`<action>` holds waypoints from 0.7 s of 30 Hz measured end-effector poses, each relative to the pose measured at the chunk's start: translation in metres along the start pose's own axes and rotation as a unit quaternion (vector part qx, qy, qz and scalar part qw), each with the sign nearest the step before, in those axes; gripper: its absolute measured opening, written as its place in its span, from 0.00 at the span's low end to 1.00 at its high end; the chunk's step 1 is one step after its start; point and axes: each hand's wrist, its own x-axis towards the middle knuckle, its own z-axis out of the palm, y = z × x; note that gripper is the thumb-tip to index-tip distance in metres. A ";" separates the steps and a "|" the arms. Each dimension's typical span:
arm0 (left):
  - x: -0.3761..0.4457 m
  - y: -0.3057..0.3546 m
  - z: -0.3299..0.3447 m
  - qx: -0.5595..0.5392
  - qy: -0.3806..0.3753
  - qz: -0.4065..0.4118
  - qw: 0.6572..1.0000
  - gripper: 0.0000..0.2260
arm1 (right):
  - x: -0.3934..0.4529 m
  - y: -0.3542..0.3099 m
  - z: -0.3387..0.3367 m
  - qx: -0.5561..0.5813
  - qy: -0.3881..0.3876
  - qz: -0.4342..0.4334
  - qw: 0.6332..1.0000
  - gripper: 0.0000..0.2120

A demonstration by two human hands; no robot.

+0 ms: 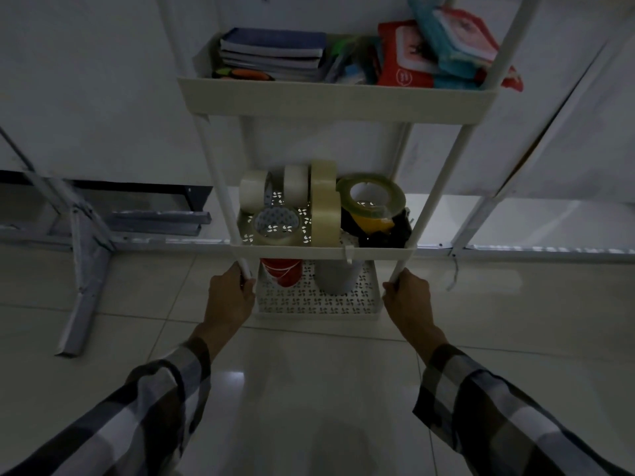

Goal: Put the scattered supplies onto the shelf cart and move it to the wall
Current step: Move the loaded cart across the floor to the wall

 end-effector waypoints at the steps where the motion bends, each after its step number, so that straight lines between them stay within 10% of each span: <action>1: 0.000 0.001 0.000 0.003 0.000 0.000 1.000 0.04 | 0.000 0.000 0.000 0.002 0.000 -0.001 1.000 0.09; 17: -0.006 0.043 -0.022 -0.006 -0.124 -0.202 0.972 0.09 | -0.011 0.007 -0.003 0.039 -0.081 0.047 0.995 0.14; 21: -0.011 0.070 -0.053 -0.037 0.016 -0.151 0.988 0.10 | -0.033 -0.002 -0.040 0.107 0.008 0.034 0.994 0.22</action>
